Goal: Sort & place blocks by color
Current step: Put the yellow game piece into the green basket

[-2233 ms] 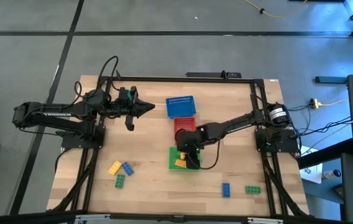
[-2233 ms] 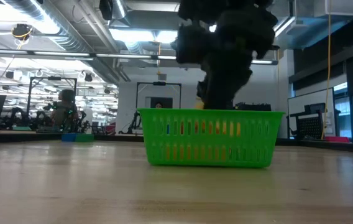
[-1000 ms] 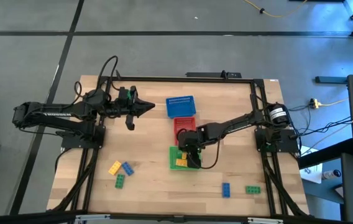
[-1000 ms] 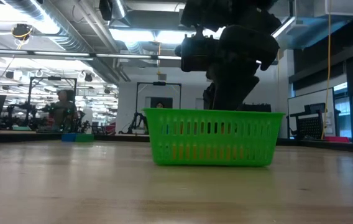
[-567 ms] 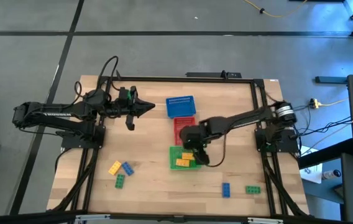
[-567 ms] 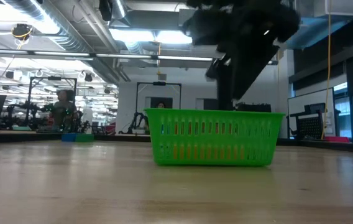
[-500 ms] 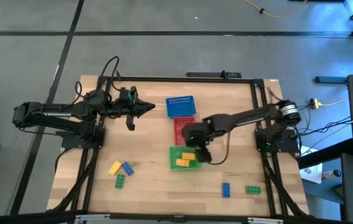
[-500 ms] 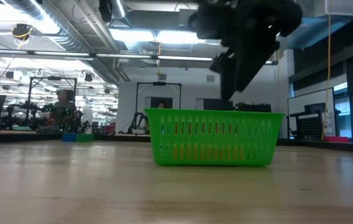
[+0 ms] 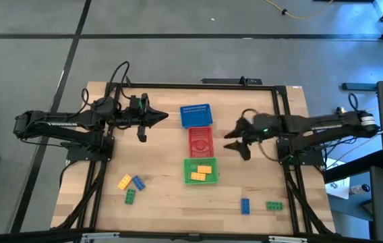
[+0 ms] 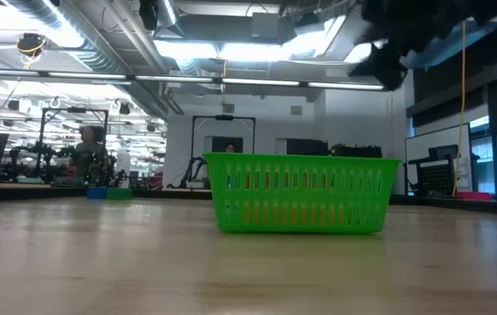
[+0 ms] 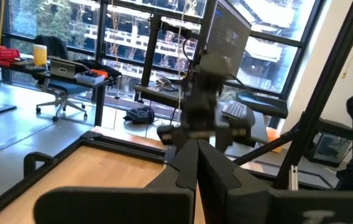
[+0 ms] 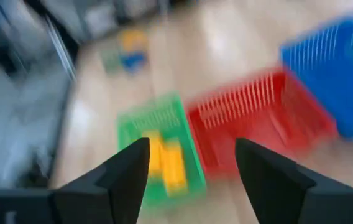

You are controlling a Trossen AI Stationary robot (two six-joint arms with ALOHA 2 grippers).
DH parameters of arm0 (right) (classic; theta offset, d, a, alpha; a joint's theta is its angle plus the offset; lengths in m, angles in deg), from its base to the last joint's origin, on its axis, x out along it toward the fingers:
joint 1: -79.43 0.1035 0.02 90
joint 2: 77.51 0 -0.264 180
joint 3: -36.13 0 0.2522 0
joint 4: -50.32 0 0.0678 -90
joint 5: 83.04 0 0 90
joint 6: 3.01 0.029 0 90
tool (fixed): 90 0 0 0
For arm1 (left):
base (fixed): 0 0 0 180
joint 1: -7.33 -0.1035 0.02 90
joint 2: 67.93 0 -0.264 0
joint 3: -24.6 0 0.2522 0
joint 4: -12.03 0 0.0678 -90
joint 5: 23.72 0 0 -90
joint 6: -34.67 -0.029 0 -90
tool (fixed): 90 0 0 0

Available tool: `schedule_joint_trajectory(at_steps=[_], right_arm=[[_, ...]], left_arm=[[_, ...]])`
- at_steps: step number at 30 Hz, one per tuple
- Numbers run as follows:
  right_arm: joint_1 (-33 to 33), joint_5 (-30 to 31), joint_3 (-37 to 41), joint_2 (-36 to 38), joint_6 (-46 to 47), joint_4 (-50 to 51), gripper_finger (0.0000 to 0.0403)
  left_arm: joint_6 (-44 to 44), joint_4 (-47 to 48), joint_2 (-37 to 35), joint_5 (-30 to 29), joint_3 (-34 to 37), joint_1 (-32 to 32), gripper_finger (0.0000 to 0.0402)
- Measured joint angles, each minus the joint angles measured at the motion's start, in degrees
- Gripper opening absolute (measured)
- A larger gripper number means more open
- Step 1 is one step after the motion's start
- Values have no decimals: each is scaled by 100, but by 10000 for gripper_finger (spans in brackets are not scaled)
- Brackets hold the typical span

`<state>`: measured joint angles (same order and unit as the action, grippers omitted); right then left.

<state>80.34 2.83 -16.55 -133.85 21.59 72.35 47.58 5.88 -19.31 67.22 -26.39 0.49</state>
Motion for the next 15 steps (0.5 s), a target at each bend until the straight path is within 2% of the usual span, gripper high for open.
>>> schedule_joint_trajectory(at_steps=[5, 10, 15], right_arm=[[-271, -4, 360, 427, -137, -2364, 239], [-680, -62, -69, 429, -318, -2295, 238], [-1069, -681, -139, 427, -540, -2244, 215]], left_arm=[[0, -5, 0, 38, 0, -1, 0], [0, -7, 0, 76, 0, 1, 0], [0, -8, 0, 79, 0, 1, 0]])
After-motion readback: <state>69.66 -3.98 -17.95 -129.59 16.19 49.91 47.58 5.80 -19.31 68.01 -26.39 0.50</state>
